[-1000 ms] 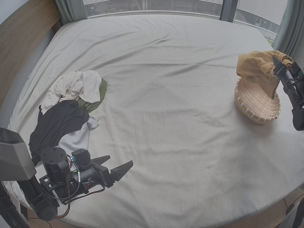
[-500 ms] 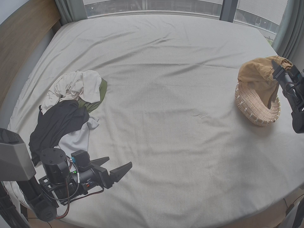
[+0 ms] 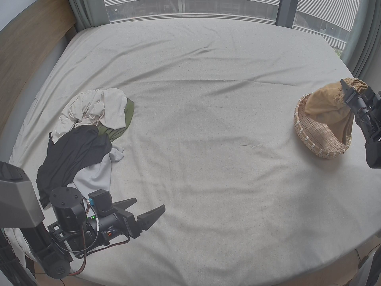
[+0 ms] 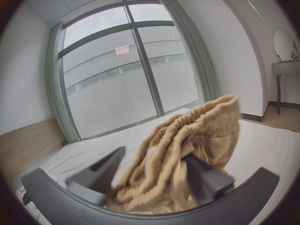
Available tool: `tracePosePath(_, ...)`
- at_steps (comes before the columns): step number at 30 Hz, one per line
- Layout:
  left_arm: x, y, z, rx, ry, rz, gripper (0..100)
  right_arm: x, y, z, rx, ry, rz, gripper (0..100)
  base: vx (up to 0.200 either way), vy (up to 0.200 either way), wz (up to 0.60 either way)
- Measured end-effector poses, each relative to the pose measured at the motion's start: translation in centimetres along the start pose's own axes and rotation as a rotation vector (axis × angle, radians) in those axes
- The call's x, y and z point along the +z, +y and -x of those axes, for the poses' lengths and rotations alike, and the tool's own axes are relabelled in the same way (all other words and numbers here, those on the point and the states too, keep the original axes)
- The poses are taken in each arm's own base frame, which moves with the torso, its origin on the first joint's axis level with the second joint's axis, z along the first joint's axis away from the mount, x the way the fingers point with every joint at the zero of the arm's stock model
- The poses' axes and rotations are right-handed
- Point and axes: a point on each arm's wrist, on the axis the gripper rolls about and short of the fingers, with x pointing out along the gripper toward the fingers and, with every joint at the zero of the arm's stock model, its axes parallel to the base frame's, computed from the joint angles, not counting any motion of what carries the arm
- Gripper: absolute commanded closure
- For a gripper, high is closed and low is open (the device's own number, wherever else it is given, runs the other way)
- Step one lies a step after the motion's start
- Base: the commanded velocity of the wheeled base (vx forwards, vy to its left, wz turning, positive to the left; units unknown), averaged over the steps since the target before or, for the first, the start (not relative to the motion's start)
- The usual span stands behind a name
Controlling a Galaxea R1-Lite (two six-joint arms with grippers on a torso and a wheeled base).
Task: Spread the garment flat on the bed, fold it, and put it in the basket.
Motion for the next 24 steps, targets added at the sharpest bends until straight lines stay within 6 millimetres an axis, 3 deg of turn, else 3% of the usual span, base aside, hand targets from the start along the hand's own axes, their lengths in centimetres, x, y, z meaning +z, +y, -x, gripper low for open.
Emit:
tracePosePath(7,0.0,0.0,0.0,0.000,0.001,0.000,0,-2.5,-1.6,2.3,-0.069,0.140,0.014,0,0.000,0.000,0.00)
tracePosePath(13,0.0,-0.2,0.0,-0.006,0.002,-0.002,0,-3.4,-0.7,5.4,-0.059,0.247,0.012,0,0.000,0.000,0.00)
tracePosePath(20,0.4,-0.5,0.3,-0.020,-0.017,-0.006,0,-1.9,3.7,8.5,0.094,0.285,-0.007,0,0.000,0.000,0.00)
tracePosePath(24,1.4,-1.4,1.3,-0.057,-0.070,-0.005,0,-1.2,7.6,11.8,0.260,0.329,-0.024,0,0.000,0.000,0.00)
